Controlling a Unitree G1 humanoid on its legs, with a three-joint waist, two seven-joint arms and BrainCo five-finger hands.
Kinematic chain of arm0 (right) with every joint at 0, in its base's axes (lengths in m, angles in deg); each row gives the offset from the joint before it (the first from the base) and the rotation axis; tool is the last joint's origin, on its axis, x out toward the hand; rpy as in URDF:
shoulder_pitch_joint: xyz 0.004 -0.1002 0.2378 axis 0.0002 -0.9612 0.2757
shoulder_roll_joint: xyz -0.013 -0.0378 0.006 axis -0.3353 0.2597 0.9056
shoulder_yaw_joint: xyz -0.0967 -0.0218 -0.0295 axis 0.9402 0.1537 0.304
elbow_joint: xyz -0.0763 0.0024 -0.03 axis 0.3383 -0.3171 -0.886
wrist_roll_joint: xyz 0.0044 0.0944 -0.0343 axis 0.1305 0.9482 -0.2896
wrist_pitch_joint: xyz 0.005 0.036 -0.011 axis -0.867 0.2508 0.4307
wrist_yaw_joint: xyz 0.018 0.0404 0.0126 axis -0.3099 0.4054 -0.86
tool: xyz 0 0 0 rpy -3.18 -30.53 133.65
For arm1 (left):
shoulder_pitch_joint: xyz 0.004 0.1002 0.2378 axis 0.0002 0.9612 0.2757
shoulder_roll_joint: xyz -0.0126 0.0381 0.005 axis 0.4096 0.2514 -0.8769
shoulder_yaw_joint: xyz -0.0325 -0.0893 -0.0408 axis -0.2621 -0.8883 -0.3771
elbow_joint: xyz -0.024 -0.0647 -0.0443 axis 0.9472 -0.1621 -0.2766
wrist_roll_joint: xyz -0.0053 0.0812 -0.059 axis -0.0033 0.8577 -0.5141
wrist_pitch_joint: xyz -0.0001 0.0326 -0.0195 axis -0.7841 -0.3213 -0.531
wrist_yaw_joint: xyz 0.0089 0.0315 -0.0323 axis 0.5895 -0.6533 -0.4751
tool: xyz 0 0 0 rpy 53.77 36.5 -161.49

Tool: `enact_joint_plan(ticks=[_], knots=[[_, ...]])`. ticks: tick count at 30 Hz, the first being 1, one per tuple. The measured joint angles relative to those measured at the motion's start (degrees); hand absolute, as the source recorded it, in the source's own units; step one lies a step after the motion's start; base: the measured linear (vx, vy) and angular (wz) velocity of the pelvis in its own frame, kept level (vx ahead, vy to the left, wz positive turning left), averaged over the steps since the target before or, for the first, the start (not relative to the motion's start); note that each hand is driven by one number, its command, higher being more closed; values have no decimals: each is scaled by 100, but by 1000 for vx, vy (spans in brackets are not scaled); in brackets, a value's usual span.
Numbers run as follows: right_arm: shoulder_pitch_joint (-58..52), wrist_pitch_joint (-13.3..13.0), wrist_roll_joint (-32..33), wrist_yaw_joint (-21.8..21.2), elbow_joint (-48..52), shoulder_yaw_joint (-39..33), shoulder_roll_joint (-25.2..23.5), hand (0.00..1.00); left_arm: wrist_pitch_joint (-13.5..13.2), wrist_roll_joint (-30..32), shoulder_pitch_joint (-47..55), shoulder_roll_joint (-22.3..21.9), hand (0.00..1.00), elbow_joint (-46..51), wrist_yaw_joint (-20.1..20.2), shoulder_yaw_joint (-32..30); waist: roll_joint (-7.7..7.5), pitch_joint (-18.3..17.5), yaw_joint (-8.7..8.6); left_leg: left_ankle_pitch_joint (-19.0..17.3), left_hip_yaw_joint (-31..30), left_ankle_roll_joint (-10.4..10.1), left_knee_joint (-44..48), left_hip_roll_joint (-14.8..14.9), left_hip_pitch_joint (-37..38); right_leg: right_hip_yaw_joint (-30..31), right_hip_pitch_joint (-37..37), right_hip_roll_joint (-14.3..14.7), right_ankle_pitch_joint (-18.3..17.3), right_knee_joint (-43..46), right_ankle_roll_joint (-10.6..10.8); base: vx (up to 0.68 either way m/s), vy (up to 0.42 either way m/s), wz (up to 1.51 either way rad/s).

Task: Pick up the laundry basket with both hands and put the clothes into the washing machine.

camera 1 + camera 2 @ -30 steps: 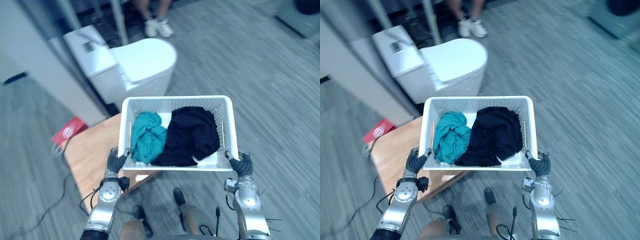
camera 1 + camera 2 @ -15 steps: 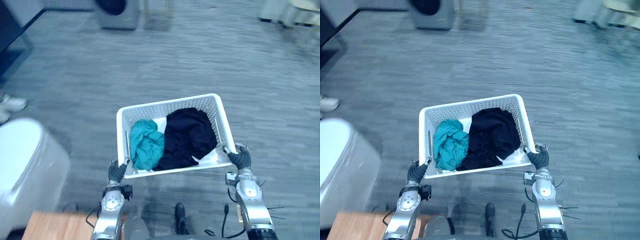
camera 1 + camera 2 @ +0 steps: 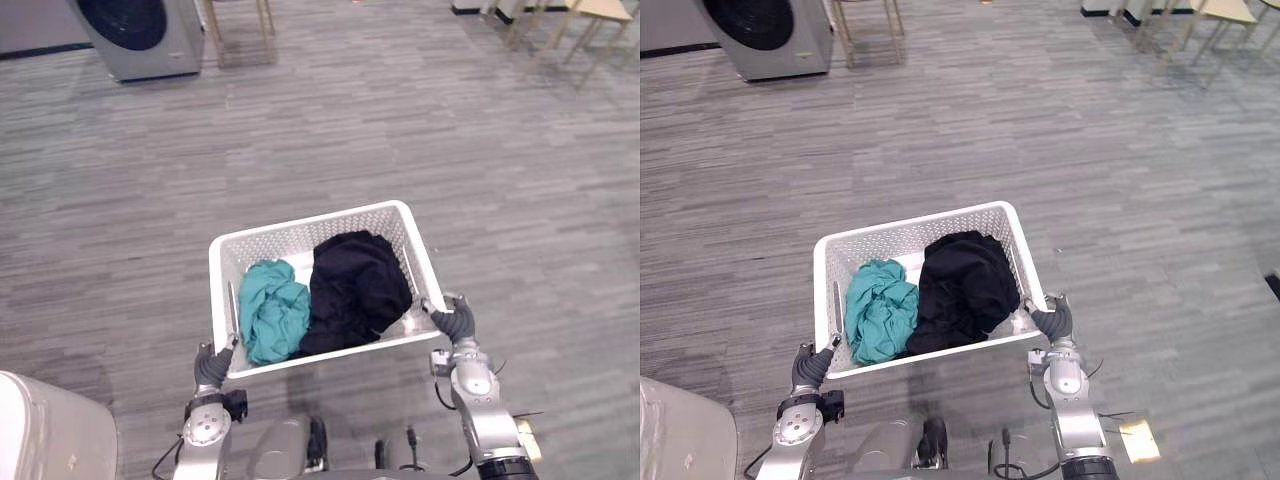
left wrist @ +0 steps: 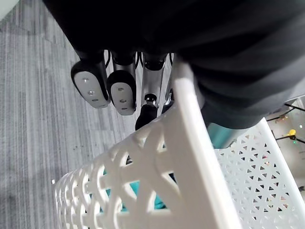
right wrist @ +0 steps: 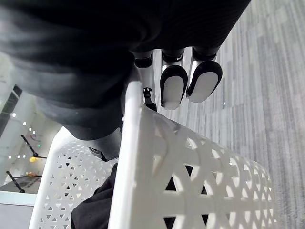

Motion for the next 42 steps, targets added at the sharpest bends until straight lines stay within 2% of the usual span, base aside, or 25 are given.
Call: enact_joint_plan(ticks=[2, 3, 5, 6, 8, 9, 10, 12, 15, 17, 18, 19, 20, 21, 24, 26, 28, 31, 34, 36, 37, 39, 40, 41, 42], knots=[[-41, 5, 2, 5, 41, -153, 44, 100, 6, 6, -218, 15, 100, -197, -2, 144, -62, 24, -187, -76, -175, -487, -495, -9, 662, 202, -301, -36, 1331, -2313, 443, 735, -199, 62], [-64, 5, 2, 5, 45, -163, 47, 100, 9, 6, -227, 16, 100, -234, -2, 156, -73, 20, -214, -120, -211, -564, -527, -7, 780, 232, -304, -36, 1418, -2416, 425, 672, -203, 57], [-264, 24, 2, -13, 56, -242, 158, 100, 28, 29, -198, -126, 100, -372, 12, 170, 146, -119, -361, -246, -388, -877, -257, 247, 1232, 466, -279, 204, 2586, -1897, -126, 773, -231, 47], [-268, 31, 2, -16, 56, -283, 171, 100, 27, 61, -212, -166, 100, -405, 17, 193, 232, -141, -362, -183, -388, -984, 88, 361, 1137, 401, -292, 251, 2652, -1697, -151, 769, -224, 14], [-204, 38, 5, -14, 75, -307, 238, 100, 28, 80, -312, -329, 100, -474, 15, 188, 468, -73, -337, 576, -352, -1244, 1852, 761, 416, 165, -122, 455, 2110, -1254, -302, 629, -212, 3], [-266, 65, 16, -16, 138, -270, 280, 100, 29, 81, -282, -347, 100, -494, 30, 155, 481, -38, -300, 1998, -245, -1339, 3282, 1080, -235, 104, 267, 524, 1858, -1346, -383, 817, -288, 23], [-399, 109, 62, 13, 374, -281, 265, 100, 30, 78, -247, -399, 100, -496, 46, 196, 563, 43, -240, 1916, -134, -1315, 4653, 1498, -902, -51, 906, 641, 1693, -1617, -442, 652, -218, 24], [-521, 119, 68, 101, 764, -277, 250, 100, 5, 56, -211, -414, 100, -425, 54, 231, 500, 112, -92, 1258, 175, -1028, 5486, 1724, -1674, -72, 1803, 700, 1545, -2166, -485, 612, -178, 13], [-540, 17, 89, 114, 1161, -306, 280, 100, -171, -11, -128, -426, 100, -123, 152, 207, 438, 110, 136, 639, 1007, -792, 3912, 1620, -2540, -59, 2731, 567, 1425, -2975, -404, 549, -38, 3], [-446, 10, 177, 114, 1101, -304, 299, 100, -180, -11, -125, -443, 100, -41, 156, 172, 436, 115, 141, 728, 1198, -912, 2194, 1373, -2722, -86, 3055, 429, 1178, -3067, -228, 579, 123, 9], [-432, 6, 178, 113, 1002, -304, 361, 100, -175, -10, -71, -450, 100, -40, 165, 168, 465, 93, 135, 942, 1154, -1191, 1081, 1182, -2671, -117, 3237, 359, 970, -3079, -48, 507, 185, -2], [-404, -7, 179, 111, 840, -285, 385, 100, -168, -8, -10, -443, 100, -55, 165, 163, 523, 41, 152, 1449, 1134, -982, 747, 1094, -2565, -50, 3408, 294, 799, -3082, 76, 672, 289, -18], [-348, 8, 178, 102, 566, -254, 294, 100, -124, -7, 60, -428, 100, -57, 165, 156, 356, -75, 153, 1390, 1203, -459, 945, 860, -2510, 4, 3547, 73, 622, -3090, 241, 611, 272, -15], [-357, 7, 177, 86, 453, -224, 232, 100, -112, 0, 85, -423, 100, -60, 168, 121, 259, -147, 129, 1109, 1235, -223, 1224, 750, -2573, -2, 3573, -88, 536, -2975, 395, 653, 279, -11], [-355, 27, 162, -2, 185, -293, 116, 100, 26, 1, 107, -379, 100, -247, 168, 177, 217, -126, 112, 484, 1353, 82, 1588, 564, -2273, 133, 2778, -514, 396, -606, 797, 582, 276, 5], [-435, 85, 121, -12, -53, -271, -26, 100, 184, 6, 127, -139, 100, -269, 163, 260, 83, -66, -63, 355, 1230, 221, 1080, 230, -1298, 355, 1905, -580, 245, 1638, 565, 683, 216, 44], [-428, 80, 121, -10, -23, -265, -77, 100, 179, 6, 121, -48, 100, -264, 157, 284, 98, -69, -65, 356, 1188, 220, 701, 198, -788, 165, 1520, -439, 119, 1536, 346, 484, 46, 19], [-423, 32, 123, 42, 250, -340, -89, 100, 162, 4, -213, 85, 100, -265, 157, 354, 69, -87, -149, 240, 894, 55, 127, 150, -239, -200, 719, -141, 135, -28, 70, 510, -9, 43], [-396, 13, 125, 119, 266, -393, -88, 100, 159, 9, -404, 214, 100, -308, 154, 455, -119, -90, -313, 80, 681, -258, -427, -41, 472, -152, 268, -129, 1205, -2138, 406, 474, -79, 48], [-492, 25, 123, 111, 263, -397, -86, 100, 157, 8, -389, 279, 100, -441, 162, 541, -233, -145, -372, -139, 609, -581, -735, -140, 1134, -193, 166, -187, 1500, -2387, 162, 595, -173, 39], [-596, 39, 123, 112, 256, -417, -24, 100, 158, 11, -337, 213, 100, -474, 162, 579, -35, -273, -505, -301, 435, -737, -869, 85, 1442, -173, 98, -27, 2039, -1869, -134, 673, -195, 49], [-607, 48, 126, 102, 216, -458, -38, 100, 155, 87, -302, 92, 100, -478, 159, 597, 190, -424, -518, -288, 305, -809, 212, 550, 1076, -378, 120, 208, 2177, -1572, -316, 722, -263, 23], [-609, 48, 128, 92, 237, -460, 4, 100, 155, 112, -301, 64, 100, -499, 161, 595, 365, -419, -514, 11, 206, -1168, 1626, 952, 516, -558, 364, 416, 1945, -1605, -478, 690, -318, 0], [-612, 51, 136, 92, 240, -439, 26, 100, 155, 116, -296, 25, 100, -499, 162, 573, 433, -382, -510, 427, 166, -1233, 2425, 1203, 170, -600, 550, 570, 1828, -1623, -560, 796, -379, -9], [-615, 59, 178, 100, 249, -384, 30, 100, 154, 116, -231, -53, 100, -503, 162, 521, 518, -317, -444, 1652, 137, -1205, 3825, 1659, -351, -602, 1001, 867, 1604, -1767, -706, 653, -275, -35]])
